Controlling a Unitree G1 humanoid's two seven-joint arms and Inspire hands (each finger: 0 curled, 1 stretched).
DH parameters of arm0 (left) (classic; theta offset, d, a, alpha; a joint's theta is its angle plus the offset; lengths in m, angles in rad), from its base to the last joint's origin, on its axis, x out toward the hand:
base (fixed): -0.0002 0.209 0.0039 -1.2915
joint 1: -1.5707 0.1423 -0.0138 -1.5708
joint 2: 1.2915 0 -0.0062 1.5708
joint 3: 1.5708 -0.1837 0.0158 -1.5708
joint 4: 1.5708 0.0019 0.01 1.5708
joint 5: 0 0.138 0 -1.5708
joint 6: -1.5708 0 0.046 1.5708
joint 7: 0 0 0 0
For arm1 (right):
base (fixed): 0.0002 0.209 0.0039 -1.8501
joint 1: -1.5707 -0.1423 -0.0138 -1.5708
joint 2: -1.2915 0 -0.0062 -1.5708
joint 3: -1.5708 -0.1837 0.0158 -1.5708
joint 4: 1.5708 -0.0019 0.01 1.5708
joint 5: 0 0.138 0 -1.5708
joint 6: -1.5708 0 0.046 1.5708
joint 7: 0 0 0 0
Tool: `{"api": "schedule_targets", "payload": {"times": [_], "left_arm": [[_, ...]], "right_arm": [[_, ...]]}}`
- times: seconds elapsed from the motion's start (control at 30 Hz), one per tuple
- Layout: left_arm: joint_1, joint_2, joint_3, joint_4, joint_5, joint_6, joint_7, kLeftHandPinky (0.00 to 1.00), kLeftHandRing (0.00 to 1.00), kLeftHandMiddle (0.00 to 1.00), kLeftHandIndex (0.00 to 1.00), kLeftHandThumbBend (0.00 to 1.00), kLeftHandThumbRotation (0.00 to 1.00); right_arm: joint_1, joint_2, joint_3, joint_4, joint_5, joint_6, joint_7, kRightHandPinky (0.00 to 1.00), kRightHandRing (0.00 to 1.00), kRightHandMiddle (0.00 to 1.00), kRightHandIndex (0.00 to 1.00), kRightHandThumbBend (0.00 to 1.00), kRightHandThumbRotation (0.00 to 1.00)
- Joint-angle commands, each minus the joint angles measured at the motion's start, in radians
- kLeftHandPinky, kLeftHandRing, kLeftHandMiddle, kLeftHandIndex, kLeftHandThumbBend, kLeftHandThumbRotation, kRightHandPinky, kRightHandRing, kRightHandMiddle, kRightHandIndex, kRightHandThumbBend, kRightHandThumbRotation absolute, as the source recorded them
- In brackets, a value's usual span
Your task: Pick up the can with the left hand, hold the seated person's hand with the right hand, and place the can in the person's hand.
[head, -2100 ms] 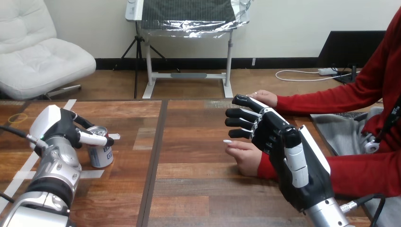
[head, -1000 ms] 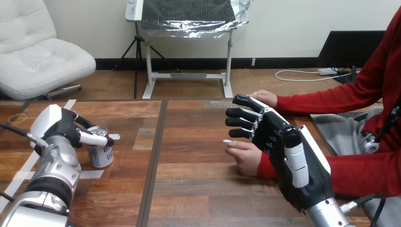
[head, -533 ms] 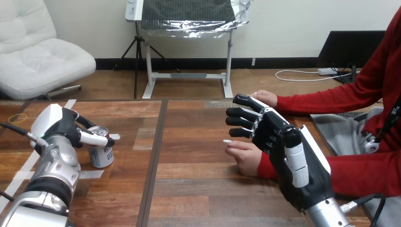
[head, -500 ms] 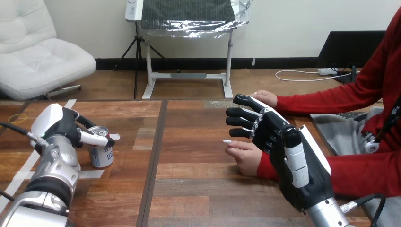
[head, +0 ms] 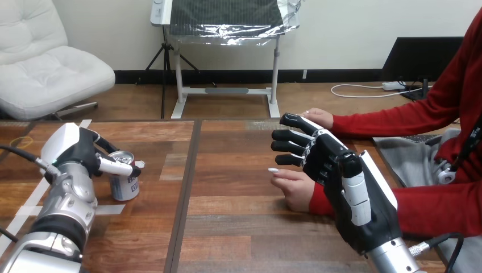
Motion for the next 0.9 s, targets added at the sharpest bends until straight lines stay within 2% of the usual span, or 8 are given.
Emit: {"api": "schedule_targets", "payload": {"times": [0.0,0.3,0.7,0.87], "left_arm": [[-0.015,0.021,-0.004,-0.055,0.011,-0.039,0.024,0.34,0.4,0.46,0.48,0.74,0.0],[-0.014,0.028,0.005,-0.107,0.007,-0.044,0.026,0.35,0.41,0.46,0.49,0.74,0.0],[-0.007,0.035,0.039,-0.221,-0.01,-0.03,0.011,0.39,0.41,0.44,0.49,0.73,0.0],[0.006,0.041,0.052,-0.287,-0.014,-0.031,0.006,0.4,0.41,0.44,0.49,0.73,0.0]], "right_arm": [[-0.052,0.013,-0.019,-0.021,0.005,-0.048,-0.016,0.73,0.77,0.78,0.83,0.85,1.0],[-0.065,0.025,-0.032,0.005,-0.037,-0.085,-0.076,0.68,0.74,0.74,0.8,0.82,1.0],[-0.123,-0.008,-0.04,0.098,-0.107,-0.119,-0.108,0.67,0.73,0.74,0.79,0.84,1.0],[-0.157,-0.027,-0.046,0.154,-0.158,-0.149,-0.125,0.67,0.74,0.74,0.79,0.84,1.0]]}}
